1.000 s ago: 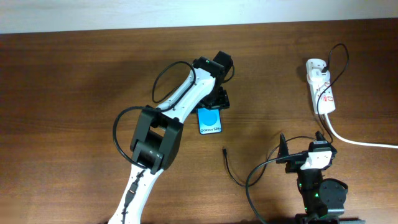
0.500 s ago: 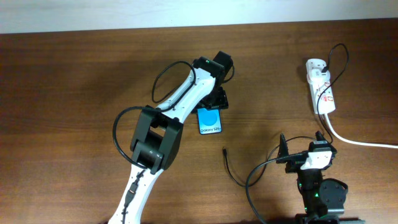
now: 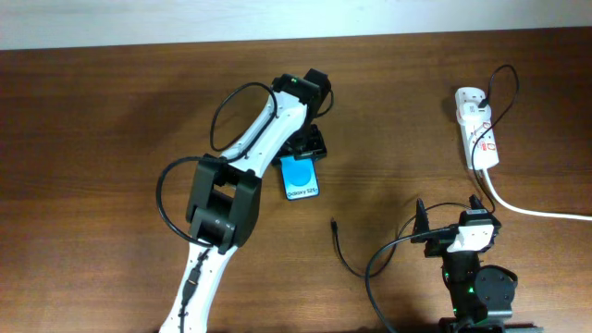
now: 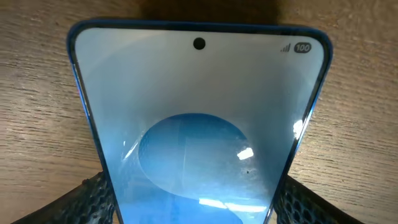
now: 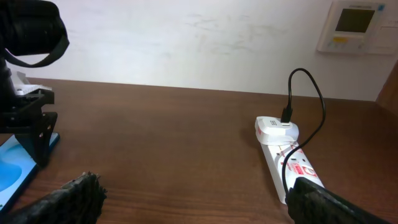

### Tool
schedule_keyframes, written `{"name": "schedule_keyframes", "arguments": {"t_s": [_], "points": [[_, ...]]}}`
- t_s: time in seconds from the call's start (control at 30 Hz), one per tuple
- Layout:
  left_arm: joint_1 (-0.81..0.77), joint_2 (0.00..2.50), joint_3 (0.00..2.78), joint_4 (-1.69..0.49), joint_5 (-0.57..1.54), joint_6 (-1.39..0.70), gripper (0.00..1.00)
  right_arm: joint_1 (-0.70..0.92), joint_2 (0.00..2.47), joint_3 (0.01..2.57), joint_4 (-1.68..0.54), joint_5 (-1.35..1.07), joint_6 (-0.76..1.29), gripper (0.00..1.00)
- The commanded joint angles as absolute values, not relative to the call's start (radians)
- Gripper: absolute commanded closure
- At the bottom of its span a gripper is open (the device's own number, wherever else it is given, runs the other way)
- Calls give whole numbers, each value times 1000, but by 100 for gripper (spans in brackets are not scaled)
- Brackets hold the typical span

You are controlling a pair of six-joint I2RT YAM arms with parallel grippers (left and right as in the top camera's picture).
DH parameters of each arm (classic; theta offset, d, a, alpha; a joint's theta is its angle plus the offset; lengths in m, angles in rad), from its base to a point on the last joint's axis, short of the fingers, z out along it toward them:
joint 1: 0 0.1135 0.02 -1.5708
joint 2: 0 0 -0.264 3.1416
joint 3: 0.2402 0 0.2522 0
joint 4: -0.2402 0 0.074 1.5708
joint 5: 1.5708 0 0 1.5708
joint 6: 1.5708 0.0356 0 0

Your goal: Plug charger to phone and switch on socket

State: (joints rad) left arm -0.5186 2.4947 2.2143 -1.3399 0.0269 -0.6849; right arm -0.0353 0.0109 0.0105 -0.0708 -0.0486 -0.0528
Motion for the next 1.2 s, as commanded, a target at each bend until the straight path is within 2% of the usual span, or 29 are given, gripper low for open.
{"name": "schedule_keyframes", "arguments": {"t_s": [0.0, 0.1, 0.23, 0.33, 0.53, 0.77, 0.83, 1.17], "points": [[-482, 2396, 2239, -1352, 47, -680, 24, -27, 4, 6, -76, -44, -52, 1], [-439, 2382, 2239, -1361, 158, -680, 24, -27, 4, 6, -76, -44, -52, 2], [-339, 2382, 2239, -1375, 406, -611, 26, -27, 4, 6, -76, -44, -52, 2], [-295, 2382, 2239, -1398, 481, -580, 25, -27, 4, 6, -76, -44, -52, 2], [-216, 2382, 2239, -1411, 1118, -439, 25, -27, 4, 6, -76, -44, -52, 2], [-164, 2382, 2239, -1407, 1520, -375, 24, -27, 4, 6, -76, -44, -52, 2], [-149, 2382, 2239, -1406, 1574, -361, 24, -27, 4, 6, -76, -44, -52, 2], [-89, 2382, 2239, -1468, 1575, -361, 24, -27, 4, 6, -76, -44, -52, 2]]}}
